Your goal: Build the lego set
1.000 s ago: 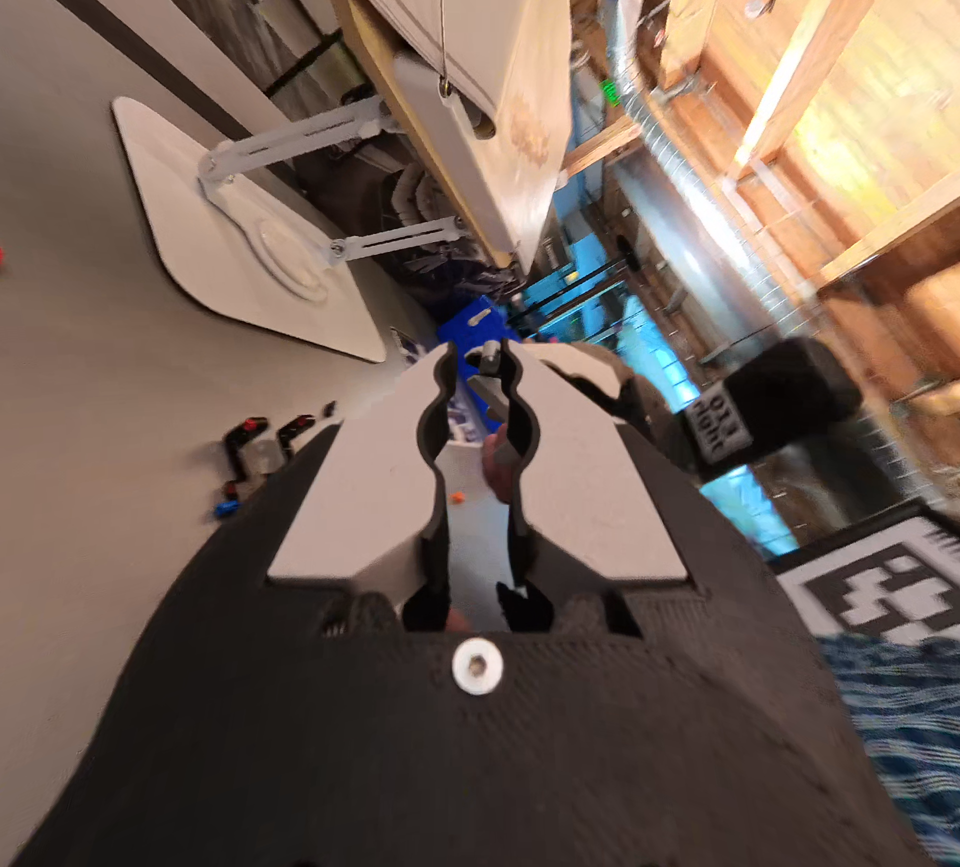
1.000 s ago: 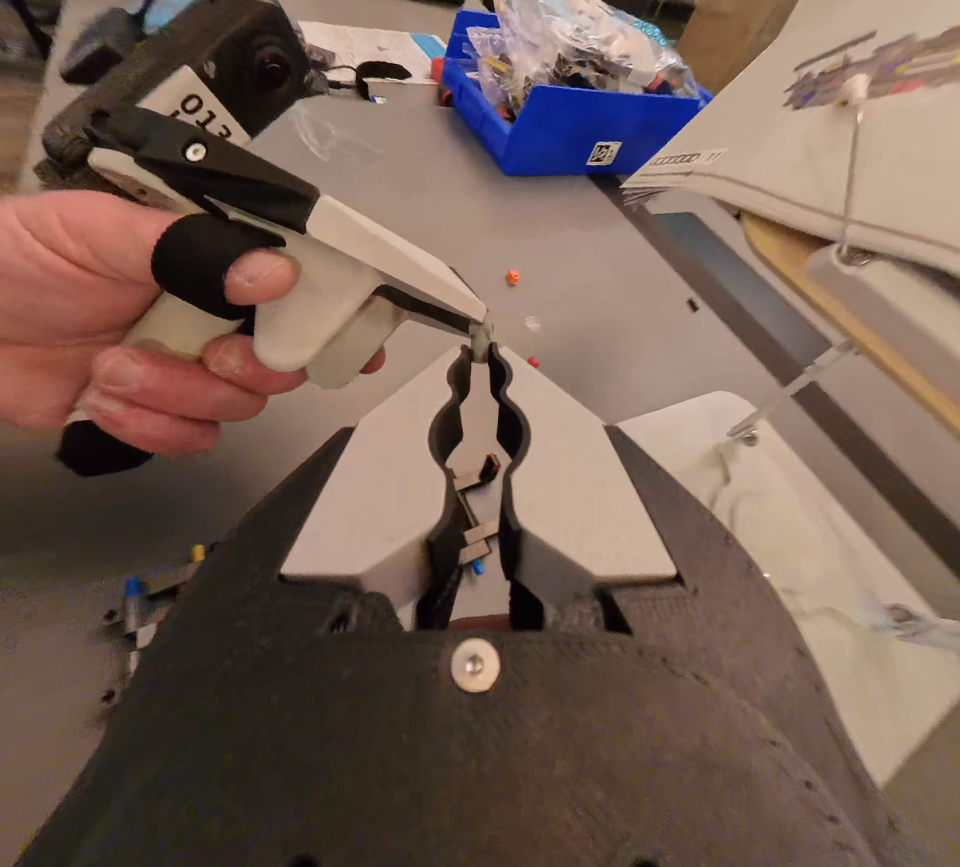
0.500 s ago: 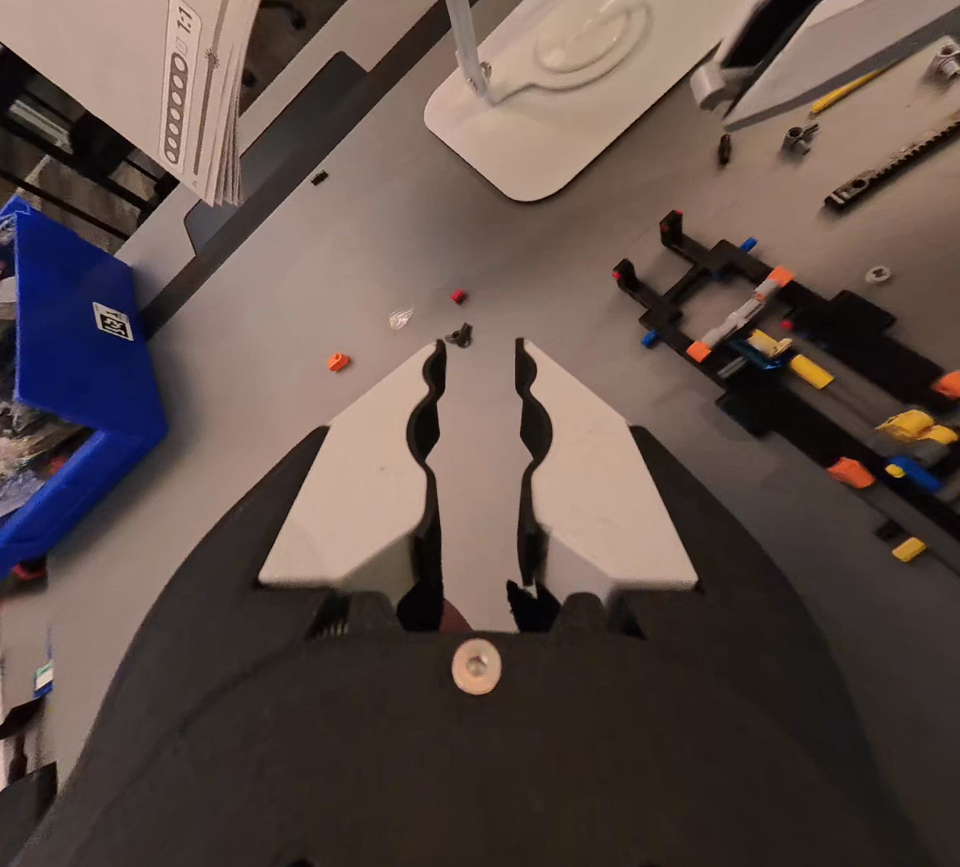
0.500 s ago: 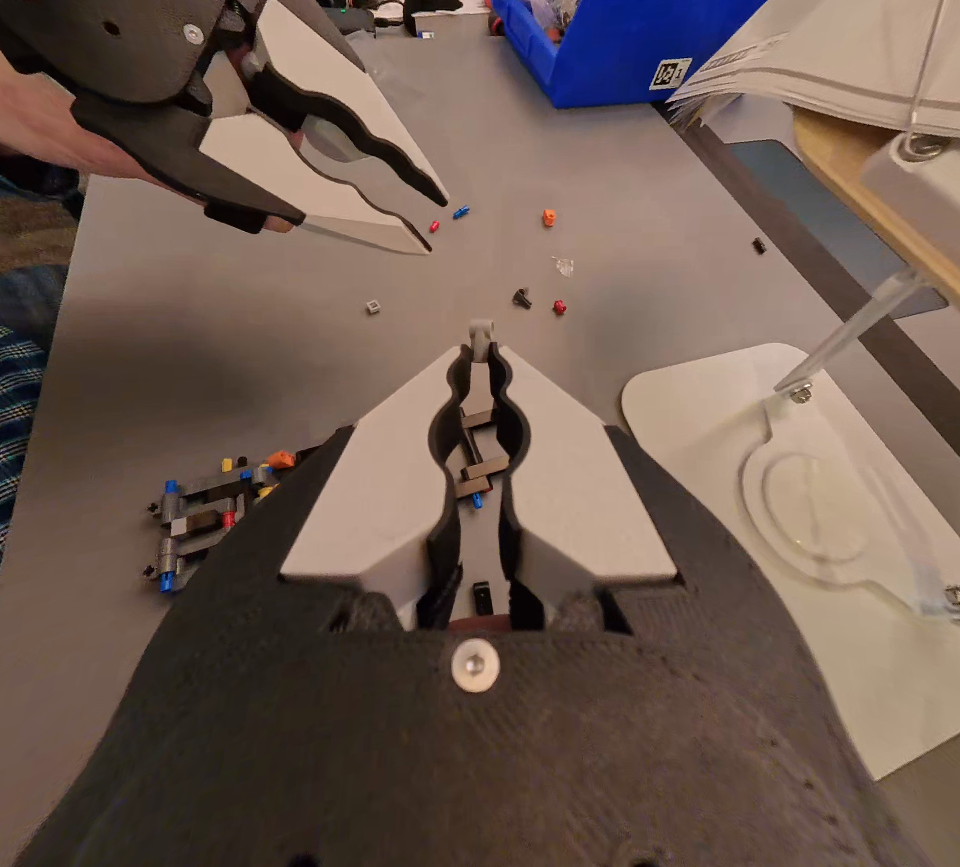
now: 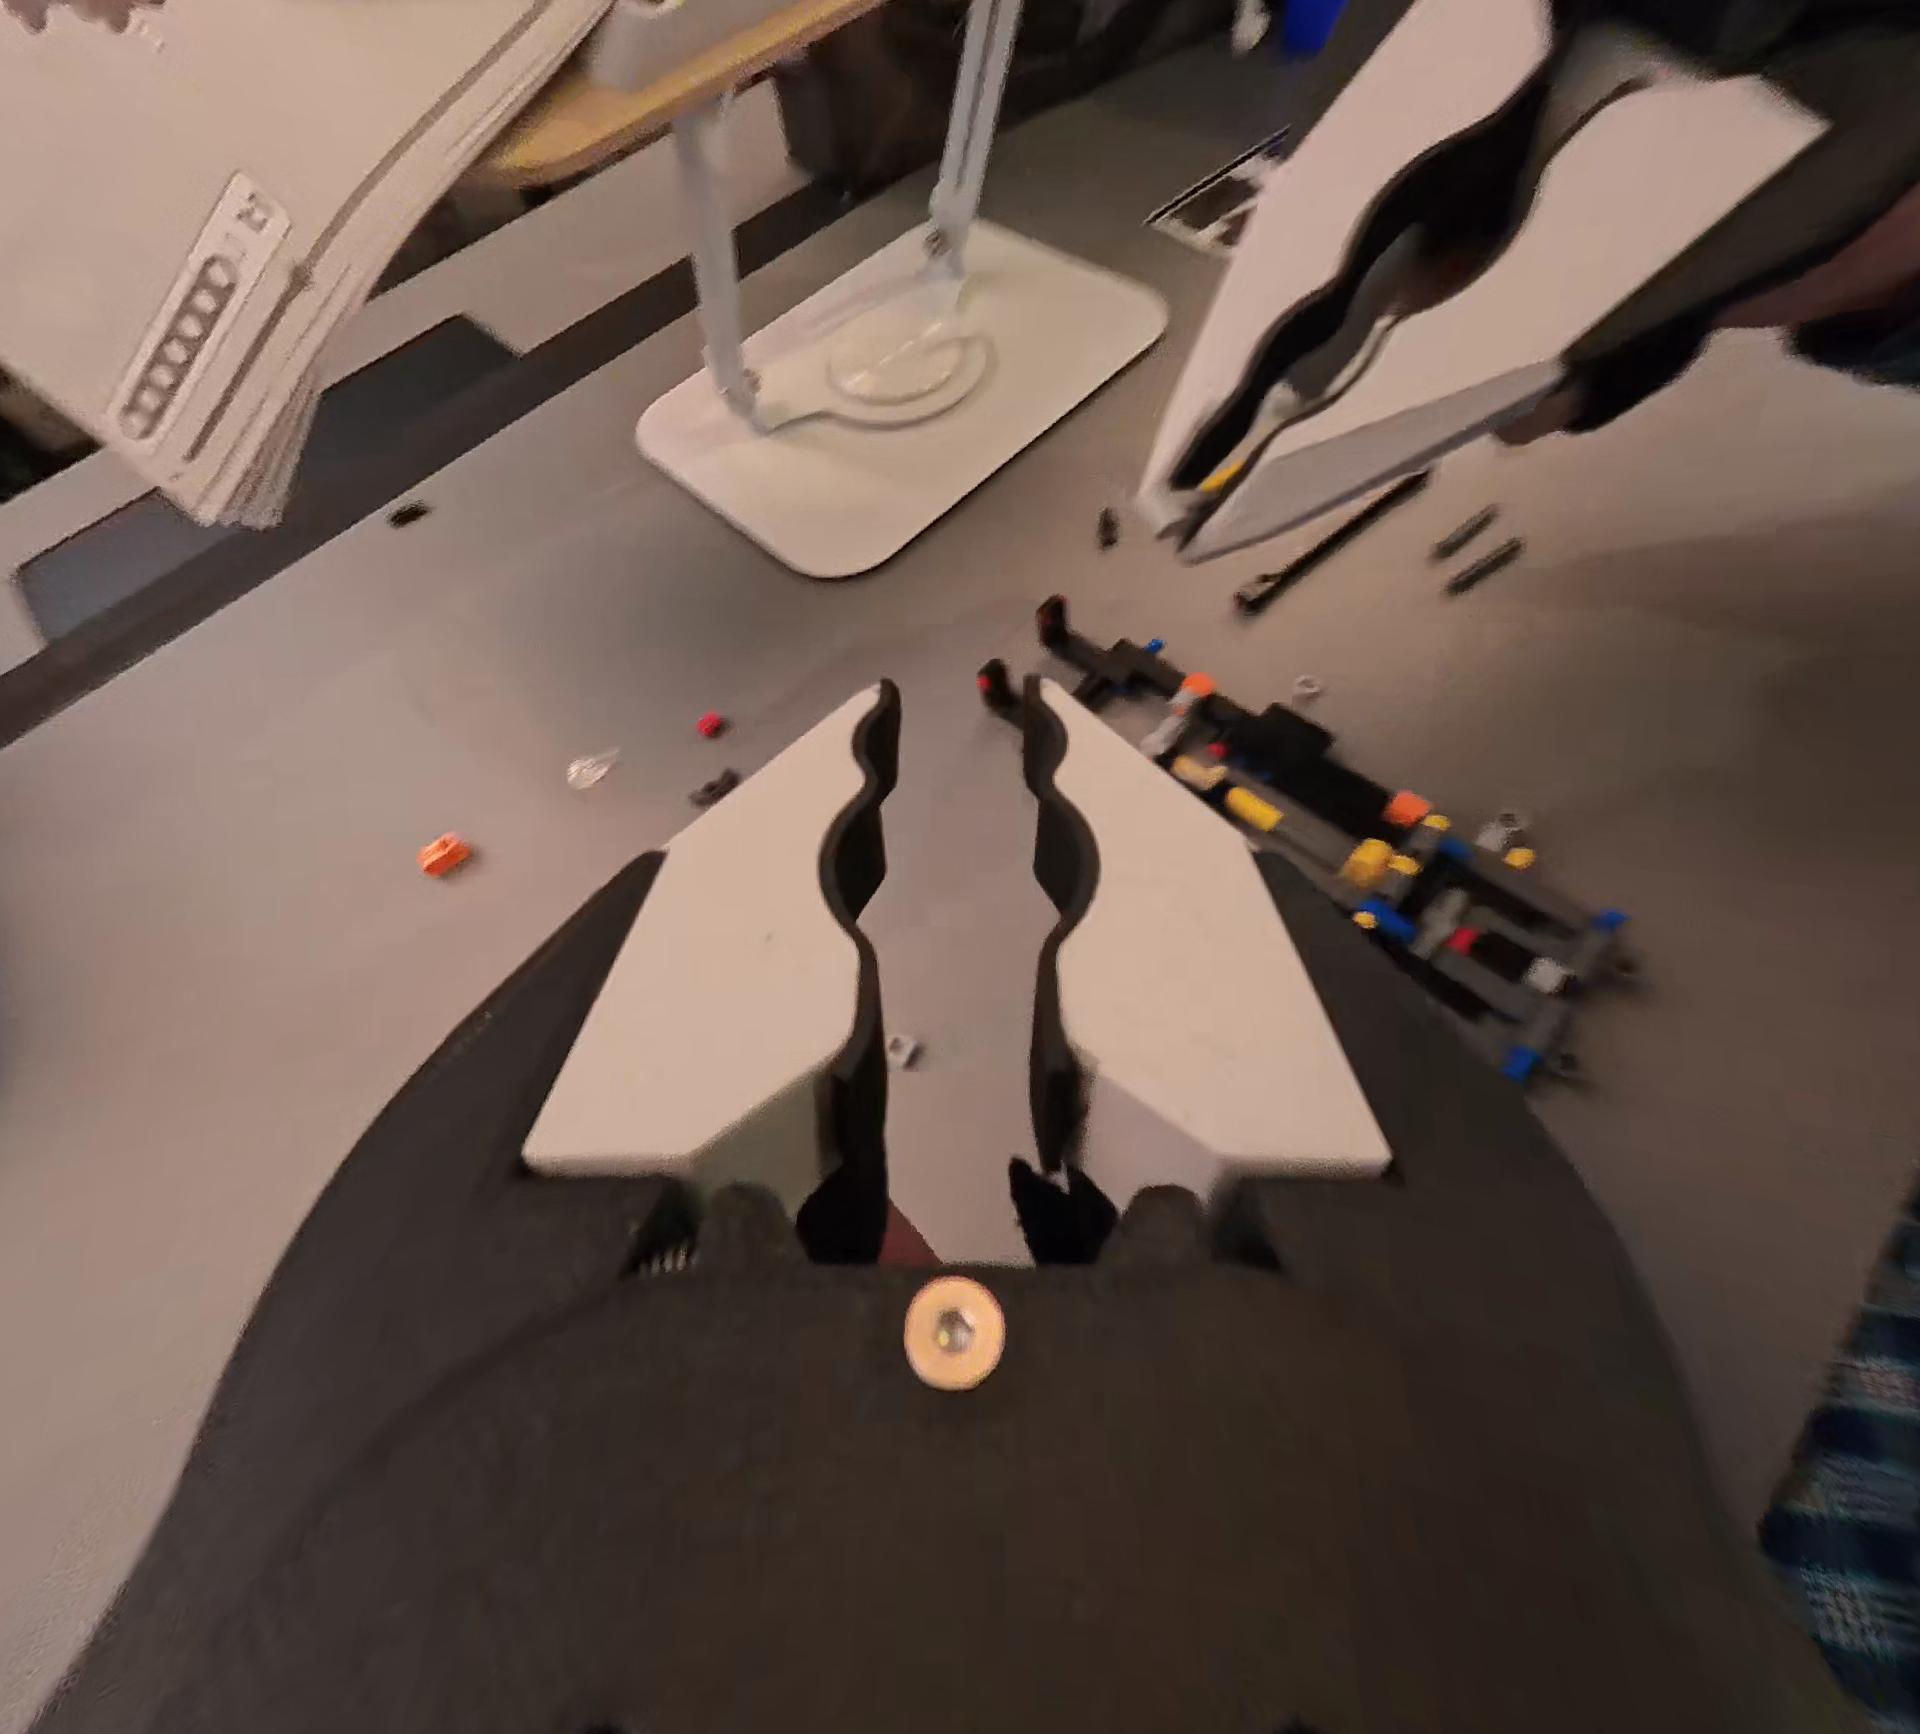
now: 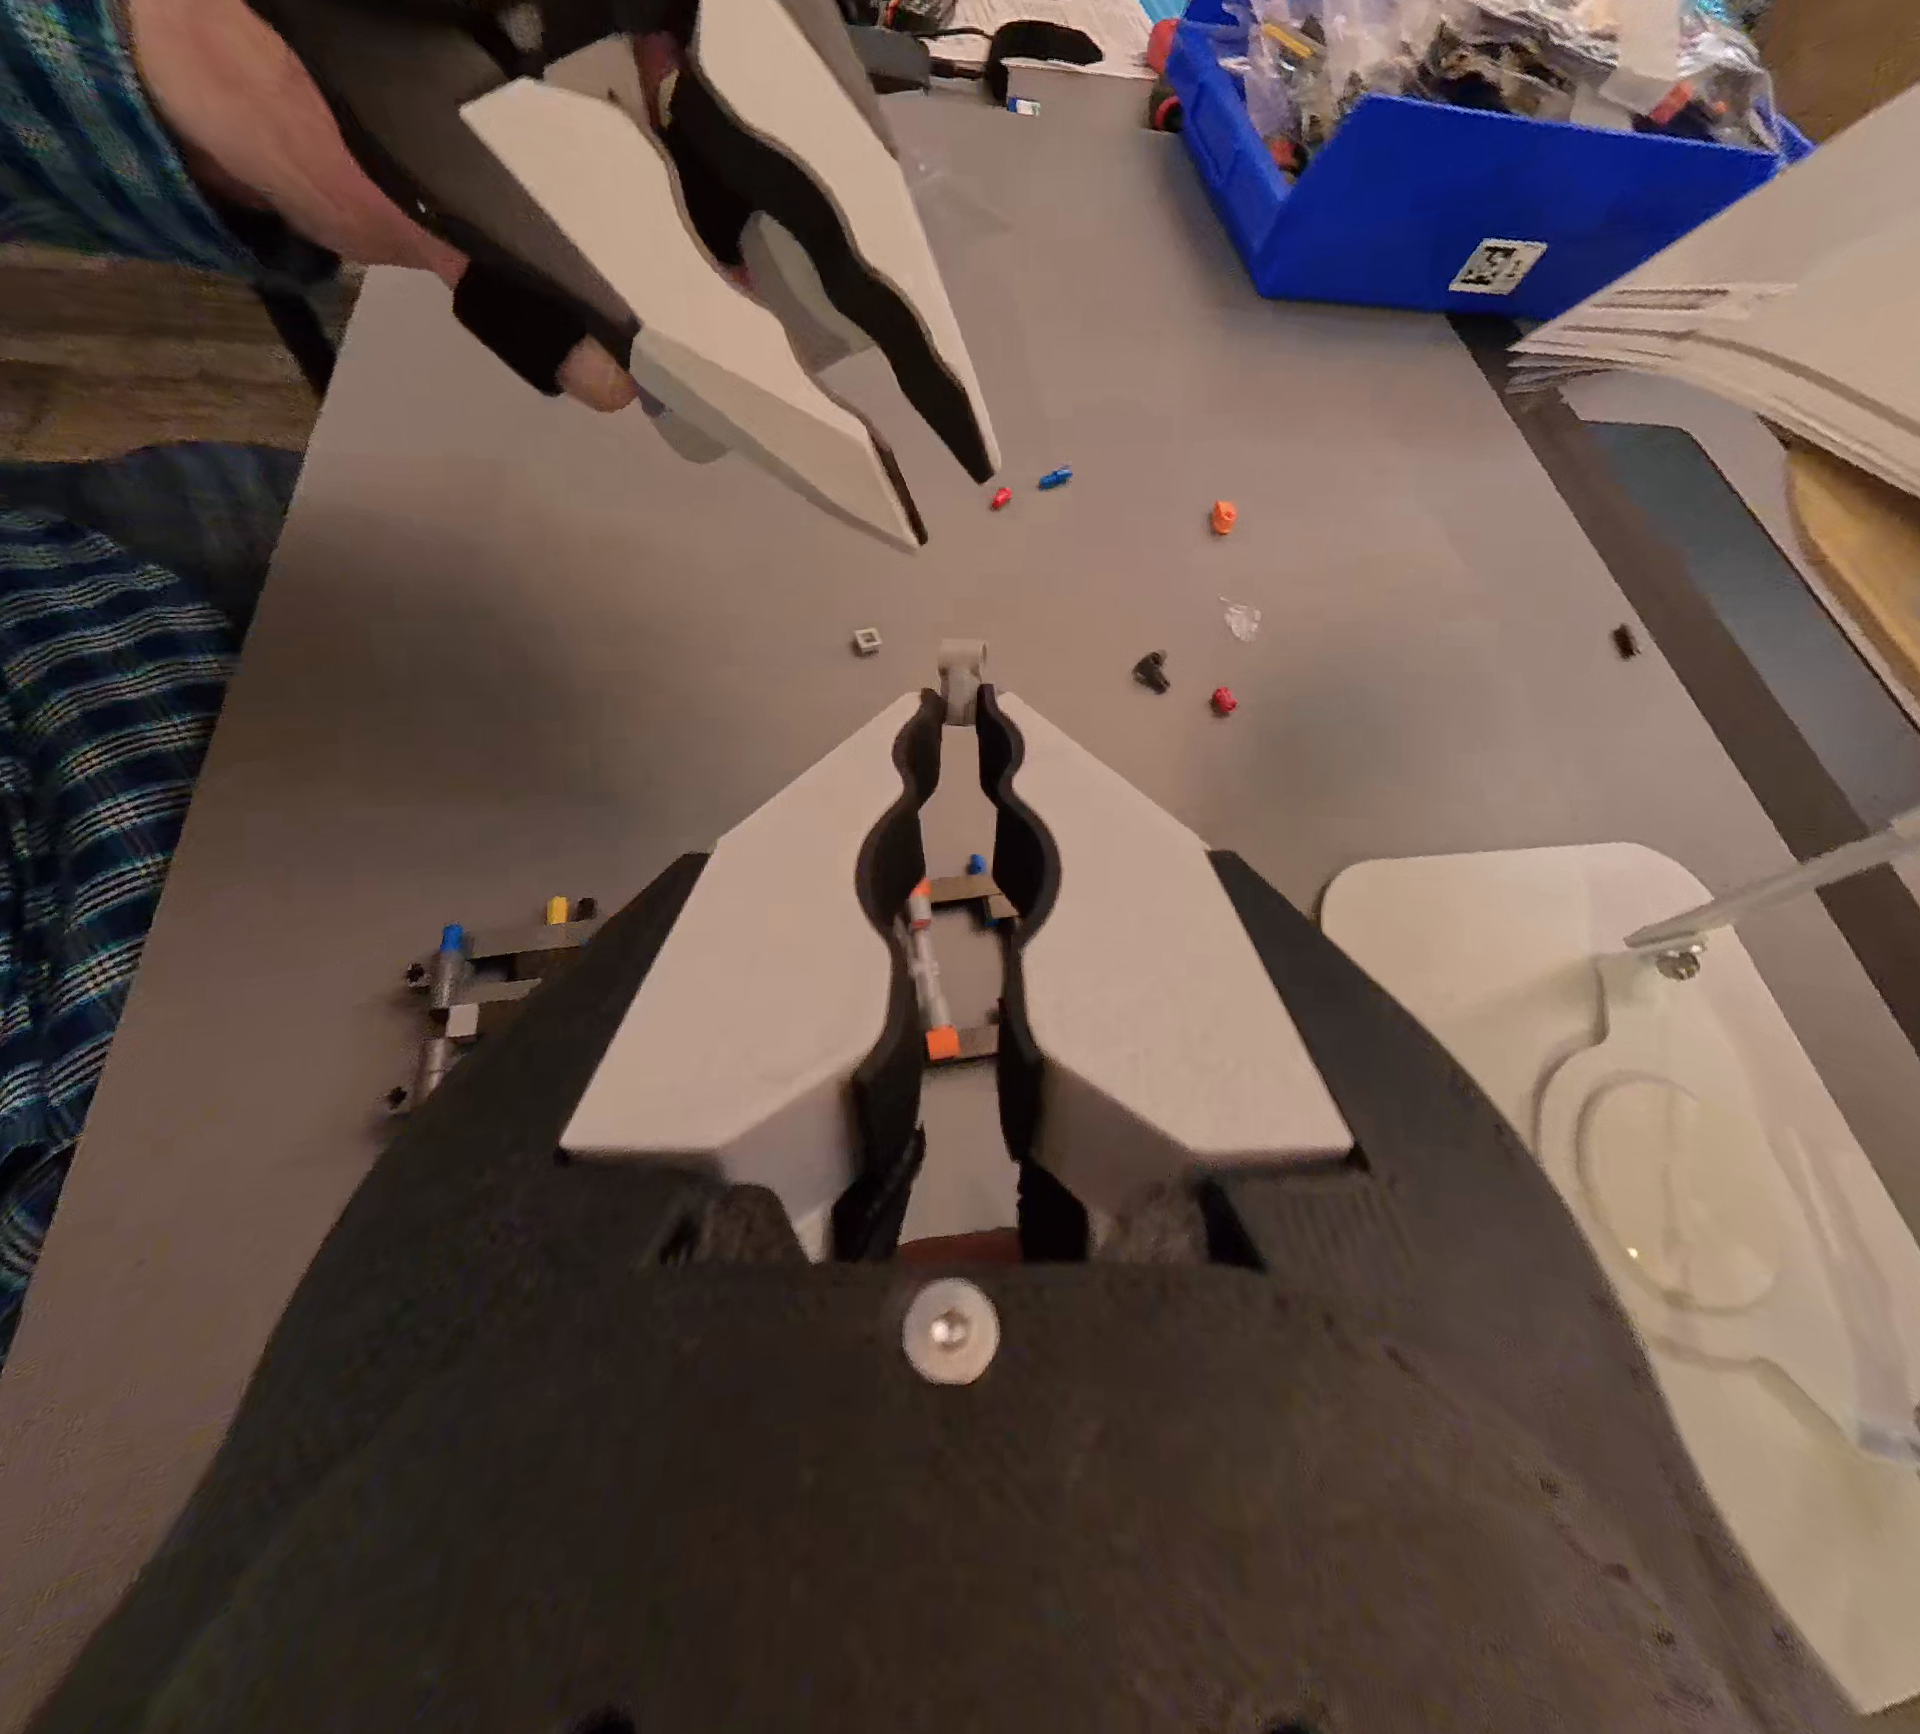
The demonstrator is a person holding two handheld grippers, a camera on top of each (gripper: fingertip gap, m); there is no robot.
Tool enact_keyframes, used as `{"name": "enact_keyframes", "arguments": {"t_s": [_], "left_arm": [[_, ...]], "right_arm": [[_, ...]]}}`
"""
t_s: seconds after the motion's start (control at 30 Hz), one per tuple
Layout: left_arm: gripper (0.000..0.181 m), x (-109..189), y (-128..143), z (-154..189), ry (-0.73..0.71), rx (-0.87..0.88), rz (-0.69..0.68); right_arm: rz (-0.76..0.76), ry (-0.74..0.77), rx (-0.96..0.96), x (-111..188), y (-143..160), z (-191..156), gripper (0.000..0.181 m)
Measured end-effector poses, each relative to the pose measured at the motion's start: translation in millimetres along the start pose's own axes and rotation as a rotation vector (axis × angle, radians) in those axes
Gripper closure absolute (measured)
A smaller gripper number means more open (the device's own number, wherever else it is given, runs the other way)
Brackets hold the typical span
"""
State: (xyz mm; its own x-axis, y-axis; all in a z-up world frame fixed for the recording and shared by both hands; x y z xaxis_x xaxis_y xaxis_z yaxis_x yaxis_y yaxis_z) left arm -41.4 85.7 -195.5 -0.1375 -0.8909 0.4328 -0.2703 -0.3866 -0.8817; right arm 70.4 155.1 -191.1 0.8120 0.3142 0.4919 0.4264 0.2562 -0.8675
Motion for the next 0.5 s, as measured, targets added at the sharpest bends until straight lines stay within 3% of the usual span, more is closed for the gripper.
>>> {"name": "enact_keyframes", "arguments": {"t_s": [0.23,0.5], "left_arm": [[0.161,9.5,-10.3,23.4,0.145,-0.114,0.094],[0.161,7.3,-10.4,38.8,0.191,-0.304,0.121]], "right_arm": [[-0.024,-0.064,0.058,-4.0,-5.1,-10.8,0.177],[-0.065,-0.168,0.091,-9.7,-2.8,-21.8,0.177]]}}
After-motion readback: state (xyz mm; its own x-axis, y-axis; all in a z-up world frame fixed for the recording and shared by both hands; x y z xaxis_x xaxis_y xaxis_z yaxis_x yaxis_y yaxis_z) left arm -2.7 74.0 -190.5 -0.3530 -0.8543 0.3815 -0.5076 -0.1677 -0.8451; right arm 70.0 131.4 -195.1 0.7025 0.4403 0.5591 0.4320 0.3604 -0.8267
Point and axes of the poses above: each gripper's, where its closed fingertips meet, x back along the fingers, y out of its underside, z = x × y across the jaws, the point moved 6 cm from there along x, back along the fingers, and after that the axes turned 10 degrees about -y, right-handed, at the moved point
